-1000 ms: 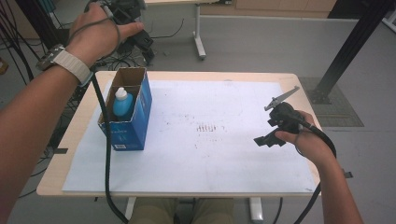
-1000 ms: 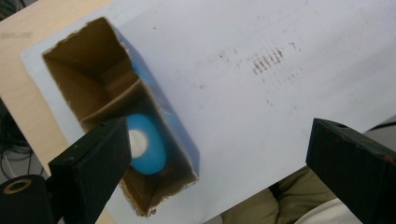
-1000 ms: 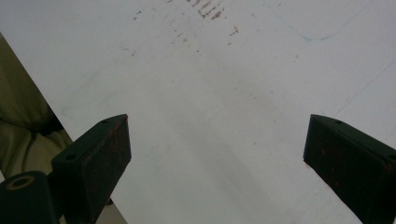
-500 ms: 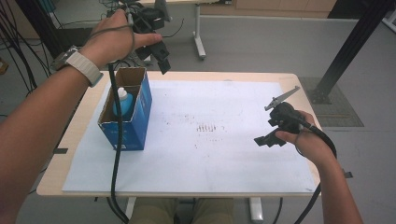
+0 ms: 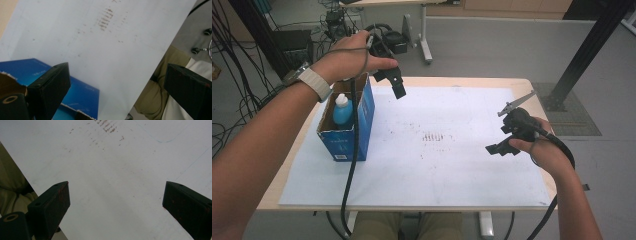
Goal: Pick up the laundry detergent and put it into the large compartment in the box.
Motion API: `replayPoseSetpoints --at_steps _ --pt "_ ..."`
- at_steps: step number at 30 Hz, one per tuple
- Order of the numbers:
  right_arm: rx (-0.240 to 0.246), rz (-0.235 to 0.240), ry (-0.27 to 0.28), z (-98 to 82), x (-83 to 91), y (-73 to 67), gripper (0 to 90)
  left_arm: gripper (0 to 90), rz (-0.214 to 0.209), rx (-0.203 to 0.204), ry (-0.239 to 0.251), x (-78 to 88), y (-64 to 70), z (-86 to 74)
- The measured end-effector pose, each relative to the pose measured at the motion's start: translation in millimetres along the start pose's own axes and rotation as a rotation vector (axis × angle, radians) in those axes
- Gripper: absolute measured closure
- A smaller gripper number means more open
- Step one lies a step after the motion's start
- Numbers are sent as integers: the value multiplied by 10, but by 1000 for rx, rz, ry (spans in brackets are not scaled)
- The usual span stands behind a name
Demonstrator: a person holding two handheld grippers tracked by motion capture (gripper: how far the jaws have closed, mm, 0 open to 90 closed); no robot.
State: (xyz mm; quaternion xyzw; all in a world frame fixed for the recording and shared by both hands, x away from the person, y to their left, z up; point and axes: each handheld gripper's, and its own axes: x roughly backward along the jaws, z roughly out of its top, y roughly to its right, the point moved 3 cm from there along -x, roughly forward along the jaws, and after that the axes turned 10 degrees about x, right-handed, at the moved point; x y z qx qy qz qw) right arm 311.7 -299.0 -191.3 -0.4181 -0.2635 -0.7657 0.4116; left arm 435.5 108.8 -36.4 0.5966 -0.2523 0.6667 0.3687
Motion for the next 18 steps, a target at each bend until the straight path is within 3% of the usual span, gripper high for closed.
replayPoseSetpoints --at_steps 7,12,18 --pt "-5 2 0 -26 -20 -3 74 70 -11 -89 4 -149 33 16" --pt "-7 3 -1 -30 -28 -11 74 46 -13 -152 32 -231 80 -23" --pt "-12 0 2 -33 -26 -6 74 47 -12 -220 21 -348 154 6"
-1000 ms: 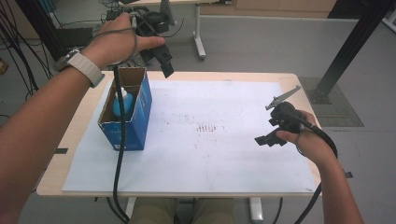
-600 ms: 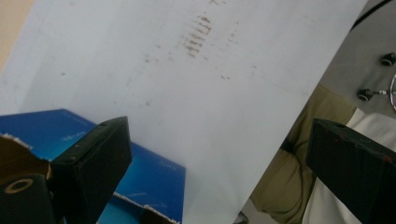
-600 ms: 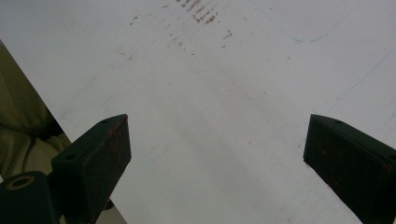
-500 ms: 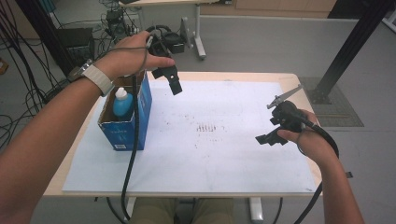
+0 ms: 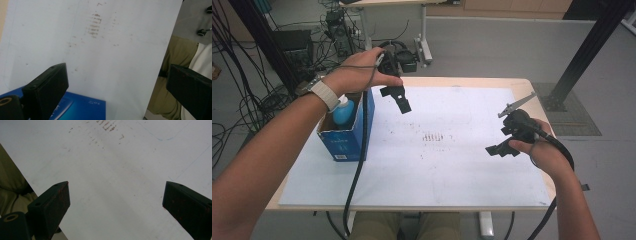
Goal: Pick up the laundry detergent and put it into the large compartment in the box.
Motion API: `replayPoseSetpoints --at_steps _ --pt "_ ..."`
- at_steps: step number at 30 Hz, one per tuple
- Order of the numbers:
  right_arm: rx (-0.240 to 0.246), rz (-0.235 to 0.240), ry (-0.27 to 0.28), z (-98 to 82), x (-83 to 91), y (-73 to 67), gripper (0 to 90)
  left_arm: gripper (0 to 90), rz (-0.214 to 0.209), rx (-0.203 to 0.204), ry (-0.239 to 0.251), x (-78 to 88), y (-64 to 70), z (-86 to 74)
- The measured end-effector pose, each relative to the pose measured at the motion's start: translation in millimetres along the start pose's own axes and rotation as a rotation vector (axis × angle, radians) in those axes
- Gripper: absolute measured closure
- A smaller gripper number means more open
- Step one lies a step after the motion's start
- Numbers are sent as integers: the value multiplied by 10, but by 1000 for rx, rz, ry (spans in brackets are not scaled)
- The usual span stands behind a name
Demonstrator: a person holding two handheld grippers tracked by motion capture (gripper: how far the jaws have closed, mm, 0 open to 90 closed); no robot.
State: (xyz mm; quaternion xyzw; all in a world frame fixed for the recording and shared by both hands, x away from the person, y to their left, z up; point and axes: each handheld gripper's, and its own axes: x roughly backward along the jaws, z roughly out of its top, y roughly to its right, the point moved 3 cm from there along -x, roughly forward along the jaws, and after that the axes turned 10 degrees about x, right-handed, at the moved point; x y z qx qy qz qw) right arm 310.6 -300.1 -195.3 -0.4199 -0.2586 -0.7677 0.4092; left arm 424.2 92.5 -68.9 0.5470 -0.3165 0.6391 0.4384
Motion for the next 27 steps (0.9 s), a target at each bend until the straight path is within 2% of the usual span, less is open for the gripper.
replayPoseSetpoints --at_steps 4,7,13,23,27 --pt "-3 0 -1 -3 -10 -6 74 50 -3 -40 -4 -85 44 28" --pt "-7 0 -3 -8 -8 -11 74 52 6 -84 -13 -144 91 51" --pt "-9 0 -9 -2 -11 -22 74 58 6 -115 -39 -254 122 60" --pt "-7 1 -9 38 -31 -21 74 62 15 -117 -60 -339 140 61" --pt "-5 3 -12 57 -48 -10 74 65 16 -115 -51 -350 141 44"
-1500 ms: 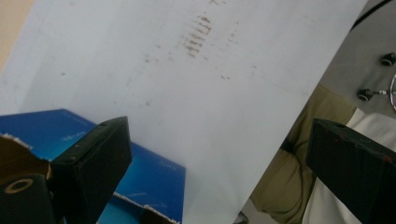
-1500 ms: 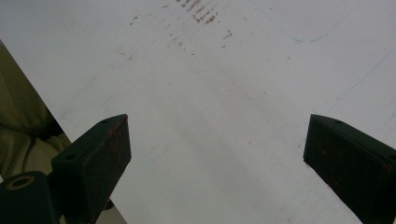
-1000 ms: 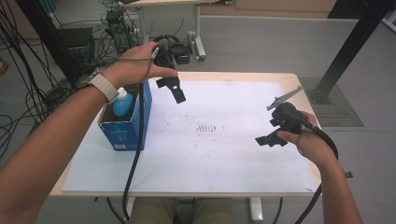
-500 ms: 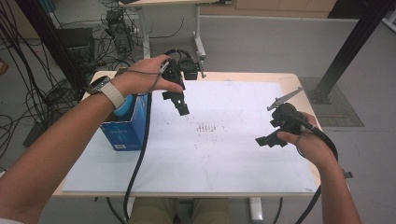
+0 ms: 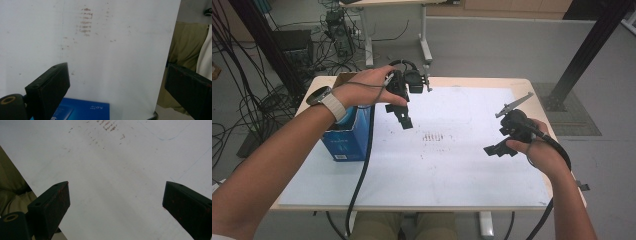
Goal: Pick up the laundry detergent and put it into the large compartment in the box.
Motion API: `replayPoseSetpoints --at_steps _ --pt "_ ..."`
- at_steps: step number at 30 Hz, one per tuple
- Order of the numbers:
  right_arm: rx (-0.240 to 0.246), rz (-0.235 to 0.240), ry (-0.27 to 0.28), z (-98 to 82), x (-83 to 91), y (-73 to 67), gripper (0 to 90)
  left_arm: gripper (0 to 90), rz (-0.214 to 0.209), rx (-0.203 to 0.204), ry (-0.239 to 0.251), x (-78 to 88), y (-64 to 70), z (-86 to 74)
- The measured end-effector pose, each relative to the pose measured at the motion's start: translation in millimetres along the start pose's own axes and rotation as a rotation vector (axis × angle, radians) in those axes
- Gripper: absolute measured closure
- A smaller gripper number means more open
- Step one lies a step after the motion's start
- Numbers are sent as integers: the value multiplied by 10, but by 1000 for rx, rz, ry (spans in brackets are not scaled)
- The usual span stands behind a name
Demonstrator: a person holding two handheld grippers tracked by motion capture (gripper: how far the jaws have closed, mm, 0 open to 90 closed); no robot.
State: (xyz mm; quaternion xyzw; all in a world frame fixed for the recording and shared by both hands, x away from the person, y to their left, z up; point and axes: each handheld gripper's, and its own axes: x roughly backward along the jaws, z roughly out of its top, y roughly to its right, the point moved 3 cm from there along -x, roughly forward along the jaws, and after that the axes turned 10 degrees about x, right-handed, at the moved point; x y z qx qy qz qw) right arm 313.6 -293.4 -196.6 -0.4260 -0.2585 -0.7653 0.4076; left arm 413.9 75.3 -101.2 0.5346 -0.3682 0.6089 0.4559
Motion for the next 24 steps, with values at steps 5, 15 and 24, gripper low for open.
replayPoseSetpoints --at_steps 5,15,24 --pt "5 6 0 22 -14 -11 74 67 -3 3 3 -7 -1 -7" --pt "6 1 4 3 15 -32 74 67 -5 17 8 -21 1 -26" --pt "12 3 4 5 5 -38 74 69 -5 31 5 -50 -13 -64"
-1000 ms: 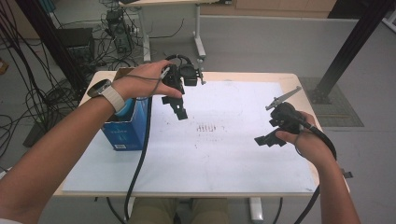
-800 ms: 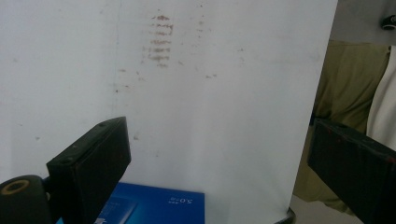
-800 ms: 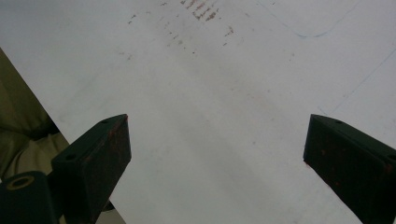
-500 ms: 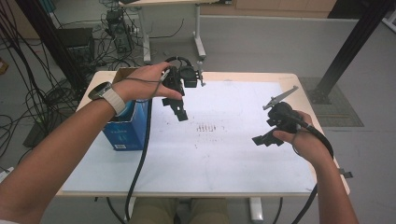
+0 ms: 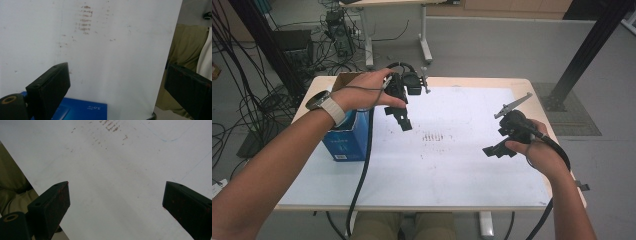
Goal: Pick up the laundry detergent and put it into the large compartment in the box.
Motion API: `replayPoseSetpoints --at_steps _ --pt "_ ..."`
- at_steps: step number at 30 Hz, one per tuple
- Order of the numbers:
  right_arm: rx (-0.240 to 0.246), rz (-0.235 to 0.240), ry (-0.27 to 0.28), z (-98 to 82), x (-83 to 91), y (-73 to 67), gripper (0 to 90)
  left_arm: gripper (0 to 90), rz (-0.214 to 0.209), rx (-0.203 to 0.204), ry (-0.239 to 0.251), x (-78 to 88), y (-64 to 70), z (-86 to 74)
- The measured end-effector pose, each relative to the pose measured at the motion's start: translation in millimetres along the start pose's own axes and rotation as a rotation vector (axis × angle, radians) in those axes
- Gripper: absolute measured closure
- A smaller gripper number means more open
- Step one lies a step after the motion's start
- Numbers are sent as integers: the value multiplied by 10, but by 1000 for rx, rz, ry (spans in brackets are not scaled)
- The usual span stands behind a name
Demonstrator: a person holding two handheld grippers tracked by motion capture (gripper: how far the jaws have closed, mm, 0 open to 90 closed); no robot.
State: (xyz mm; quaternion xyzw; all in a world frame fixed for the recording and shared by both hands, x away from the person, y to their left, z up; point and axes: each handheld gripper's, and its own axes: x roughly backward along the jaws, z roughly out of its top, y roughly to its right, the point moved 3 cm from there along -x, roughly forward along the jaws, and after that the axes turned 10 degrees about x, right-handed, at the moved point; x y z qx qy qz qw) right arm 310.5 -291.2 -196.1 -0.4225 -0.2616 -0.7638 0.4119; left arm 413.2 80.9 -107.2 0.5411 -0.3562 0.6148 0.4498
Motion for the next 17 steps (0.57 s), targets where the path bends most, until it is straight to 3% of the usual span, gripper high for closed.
replayPoseSetpoints --at_steps 17 --pt "0 0 6 -34 -3 -17 74 69 -4 11 -1 -18 2 -8"
